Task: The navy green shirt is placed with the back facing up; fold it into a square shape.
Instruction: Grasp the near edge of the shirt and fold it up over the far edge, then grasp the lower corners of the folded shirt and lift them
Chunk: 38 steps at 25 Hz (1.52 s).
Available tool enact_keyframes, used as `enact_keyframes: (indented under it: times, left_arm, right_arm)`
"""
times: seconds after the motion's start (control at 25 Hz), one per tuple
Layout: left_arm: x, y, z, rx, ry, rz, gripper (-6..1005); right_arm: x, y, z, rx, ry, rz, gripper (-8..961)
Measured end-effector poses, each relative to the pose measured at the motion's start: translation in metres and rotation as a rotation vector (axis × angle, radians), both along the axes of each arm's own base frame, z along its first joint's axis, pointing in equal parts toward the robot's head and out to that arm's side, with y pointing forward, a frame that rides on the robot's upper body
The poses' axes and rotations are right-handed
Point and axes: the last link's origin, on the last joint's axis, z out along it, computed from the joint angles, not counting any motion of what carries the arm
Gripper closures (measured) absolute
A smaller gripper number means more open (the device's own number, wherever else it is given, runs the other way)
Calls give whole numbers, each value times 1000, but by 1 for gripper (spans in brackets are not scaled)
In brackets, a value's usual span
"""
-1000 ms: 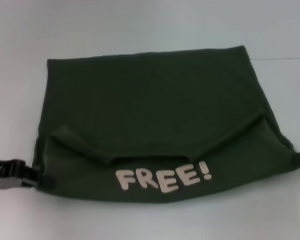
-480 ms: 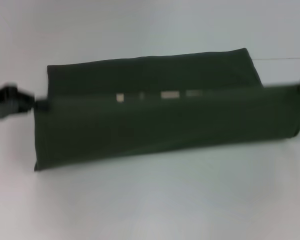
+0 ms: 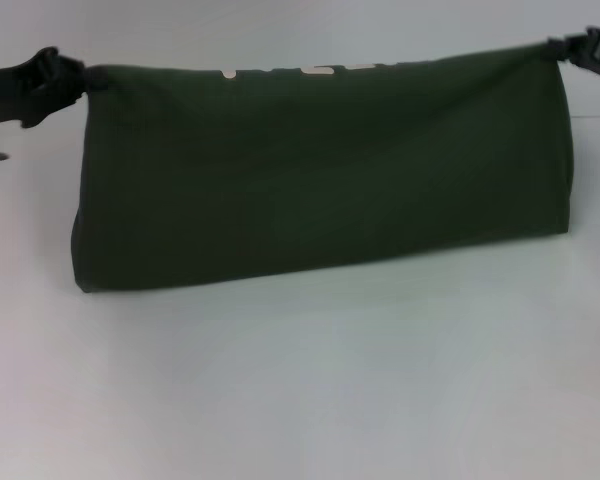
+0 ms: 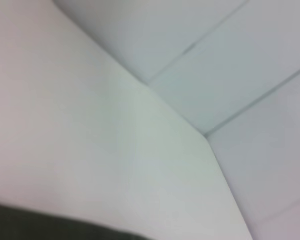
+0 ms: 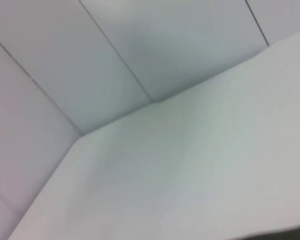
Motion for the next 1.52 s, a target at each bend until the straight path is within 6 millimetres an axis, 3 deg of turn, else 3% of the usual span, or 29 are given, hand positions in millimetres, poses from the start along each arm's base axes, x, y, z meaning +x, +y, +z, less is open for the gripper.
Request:
enact_keyframes:
  times: [0.36,0.6,0.76,1.0,1.04,1.16,1.36,1.52]
  left_arm:
    - [1,24,-43,192,128,49,973]
    - [-3,24,-67,267,214,57,951]
    - [-8,24,-70,339,251,87,908]
    - [-9,26,-60,358,271,55,676]
    - [-15,21,-48,358,239,27,628]
    - [-21,6,-34,338,175,-51,482]
    - [-25,-38,-19,215,103,-247,301]
    - [-37,-65,-20,78,130,-273,189]
  right_arm:
    - [-21,35,-44,117,-134,-83,881]
    - [-25,38,-64,179,-219,-95,875]
    - [-24,37,-72,201,-273,-73,790]
    - [-16,29,-73,199,-251,-54,663]
    - [-12,26,-71,195,-233,-53,642]
    - [1,13,-57,173,-130,-38,401]
    - [23,-20,-25,95,27,21,195]
    - [34,-48,-12,-2,78,90,155]
